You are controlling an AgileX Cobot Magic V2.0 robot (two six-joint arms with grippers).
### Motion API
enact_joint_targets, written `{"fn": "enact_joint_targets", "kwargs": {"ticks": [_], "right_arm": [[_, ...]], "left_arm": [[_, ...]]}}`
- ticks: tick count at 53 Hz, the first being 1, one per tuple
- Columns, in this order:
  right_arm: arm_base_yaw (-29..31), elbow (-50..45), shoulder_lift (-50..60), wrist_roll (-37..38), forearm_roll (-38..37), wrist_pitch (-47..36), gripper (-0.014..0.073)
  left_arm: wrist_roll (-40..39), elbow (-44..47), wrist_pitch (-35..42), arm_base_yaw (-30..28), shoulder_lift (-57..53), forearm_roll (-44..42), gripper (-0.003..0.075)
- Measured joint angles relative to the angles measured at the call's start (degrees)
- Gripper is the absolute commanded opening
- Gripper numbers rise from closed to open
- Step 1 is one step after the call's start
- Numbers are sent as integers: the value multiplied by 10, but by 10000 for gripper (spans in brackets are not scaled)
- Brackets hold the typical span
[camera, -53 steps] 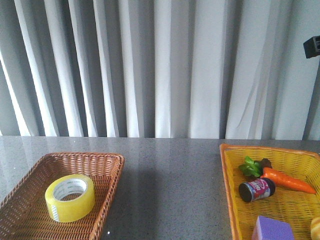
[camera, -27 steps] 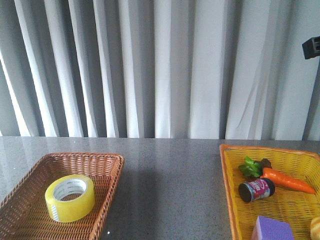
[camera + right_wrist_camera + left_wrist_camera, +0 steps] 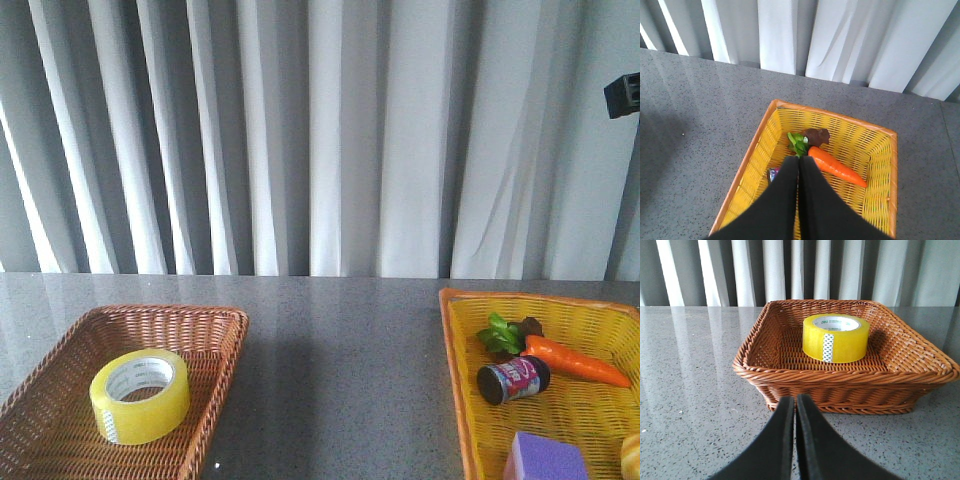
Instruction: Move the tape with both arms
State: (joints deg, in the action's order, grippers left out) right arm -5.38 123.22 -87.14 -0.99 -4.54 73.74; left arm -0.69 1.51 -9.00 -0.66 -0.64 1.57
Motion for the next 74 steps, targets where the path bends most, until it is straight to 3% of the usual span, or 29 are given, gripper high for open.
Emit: {"fn": "enact_joint_targets", "kwargs": {"ticks": [39,46,55,74], "right_arm": [[0,-19,-7,10,-5,-12,-8],[0,-144,60,39,-4,-116,-8],[0,-401,189,58,14,-309,-8],[0,-863,516,67,27,-531,-8]], "left_arm": [[0,0,0,0,0,0,-6],[0,0,0,0,0,0,-6],[0,0,0,0,0,0,-6],[0,0,0,0,0,0,-6]]}}
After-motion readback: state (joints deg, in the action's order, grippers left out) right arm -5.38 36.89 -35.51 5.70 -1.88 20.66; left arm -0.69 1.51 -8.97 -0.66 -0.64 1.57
